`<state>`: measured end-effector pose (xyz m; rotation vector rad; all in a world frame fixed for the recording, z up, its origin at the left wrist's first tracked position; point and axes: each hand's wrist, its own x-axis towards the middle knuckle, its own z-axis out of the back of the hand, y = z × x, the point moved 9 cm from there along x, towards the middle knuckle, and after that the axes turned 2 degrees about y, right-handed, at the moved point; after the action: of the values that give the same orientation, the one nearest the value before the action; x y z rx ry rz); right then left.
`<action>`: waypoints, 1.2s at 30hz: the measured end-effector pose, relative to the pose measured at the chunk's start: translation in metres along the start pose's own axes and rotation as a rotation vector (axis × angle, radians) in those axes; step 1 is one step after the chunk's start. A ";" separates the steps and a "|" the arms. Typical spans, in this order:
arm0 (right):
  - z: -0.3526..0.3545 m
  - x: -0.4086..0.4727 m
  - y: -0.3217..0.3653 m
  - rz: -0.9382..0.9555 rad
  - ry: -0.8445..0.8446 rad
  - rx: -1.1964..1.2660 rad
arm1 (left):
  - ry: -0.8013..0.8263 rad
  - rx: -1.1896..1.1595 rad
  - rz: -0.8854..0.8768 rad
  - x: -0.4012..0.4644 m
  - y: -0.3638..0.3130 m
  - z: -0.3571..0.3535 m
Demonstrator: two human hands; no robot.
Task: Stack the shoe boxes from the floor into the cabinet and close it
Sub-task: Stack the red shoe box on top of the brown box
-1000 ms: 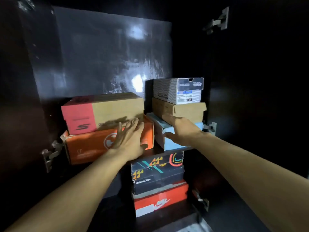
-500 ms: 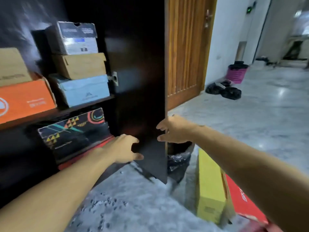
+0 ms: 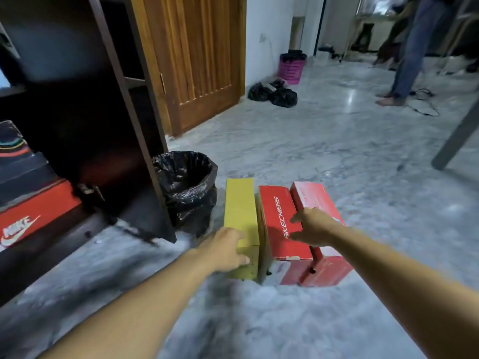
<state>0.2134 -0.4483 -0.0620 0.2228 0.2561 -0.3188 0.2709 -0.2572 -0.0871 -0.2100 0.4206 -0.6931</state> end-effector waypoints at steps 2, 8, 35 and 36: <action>-0.018 -0.007 -0.037 -0.100 -0.037 -0.027 | 0.003 0.024 -0.059 0.015 -0.024 -0.025; -0.070 -0.018 -0.106 -0.260 -0.090 0.163 | -0.032 0.106 -0.254 0.054 -0.098 -0.074; -0.131 -0.195 -0.318 -0.799 -0.510 0.463 | 0.208 0.290 -0.349 0.132 -0.224 -0.188; -0.136 -0.197 -0.319 -0.814 -0.501 0.454 | 0.222 0.255 -0.350 0.128 -0.222 -0.195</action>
<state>-0.1034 -0.6540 -0.1904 0.4727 -0.2464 -1.2256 0.1456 -0.5178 -0.2289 0.0387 0.5076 -1.1116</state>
